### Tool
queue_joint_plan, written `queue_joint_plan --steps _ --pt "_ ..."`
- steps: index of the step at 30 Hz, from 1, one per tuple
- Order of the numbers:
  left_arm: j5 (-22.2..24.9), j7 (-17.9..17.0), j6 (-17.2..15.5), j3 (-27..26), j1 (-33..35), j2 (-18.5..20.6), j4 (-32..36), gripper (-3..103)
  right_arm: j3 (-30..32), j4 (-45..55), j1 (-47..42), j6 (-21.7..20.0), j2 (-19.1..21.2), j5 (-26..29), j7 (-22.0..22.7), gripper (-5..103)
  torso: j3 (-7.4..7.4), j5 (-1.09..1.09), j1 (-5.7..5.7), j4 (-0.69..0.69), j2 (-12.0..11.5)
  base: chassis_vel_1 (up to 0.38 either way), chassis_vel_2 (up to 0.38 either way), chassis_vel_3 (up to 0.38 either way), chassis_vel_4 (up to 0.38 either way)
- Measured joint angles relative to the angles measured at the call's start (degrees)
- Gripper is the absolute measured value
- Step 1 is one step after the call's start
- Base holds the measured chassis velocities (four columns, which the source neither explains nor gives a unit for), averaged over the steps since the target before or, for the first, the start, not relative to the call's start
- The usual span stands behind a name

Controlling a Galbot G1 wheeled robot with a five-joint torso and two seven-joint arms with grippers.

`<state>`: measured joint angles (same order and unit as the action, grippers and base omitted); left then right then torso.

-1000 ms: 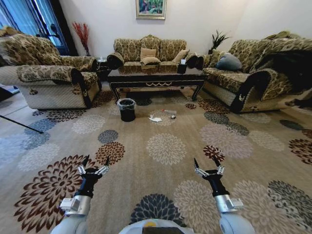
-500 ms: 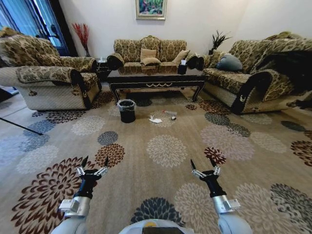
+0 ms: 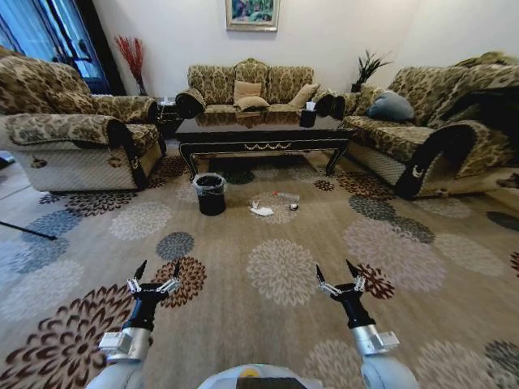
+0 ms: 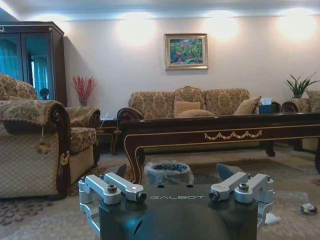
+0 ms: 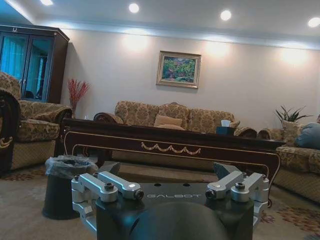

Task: Move to the front of the table and pick up the trash from the floor, then place it into the trash bin.

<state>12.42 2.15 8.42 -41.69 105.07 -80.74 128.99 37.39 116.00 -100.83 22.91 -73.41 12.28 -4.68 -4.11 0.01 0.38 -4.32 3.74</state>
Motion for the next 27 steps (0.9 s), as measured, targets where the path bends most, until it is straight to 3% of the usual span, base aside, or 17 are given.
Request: queue_joint_plan --steps 27 --pt "1.5 -0.3 -0.1 -1.2 1.4 0.5 2.3 100 0.2 1.5 -1.8 0.6 -1.0 -0.6 -0.4 100 -0.06 0.00 0.00 0.00 0.1 -0.204 0.202 0.195 -0.202"
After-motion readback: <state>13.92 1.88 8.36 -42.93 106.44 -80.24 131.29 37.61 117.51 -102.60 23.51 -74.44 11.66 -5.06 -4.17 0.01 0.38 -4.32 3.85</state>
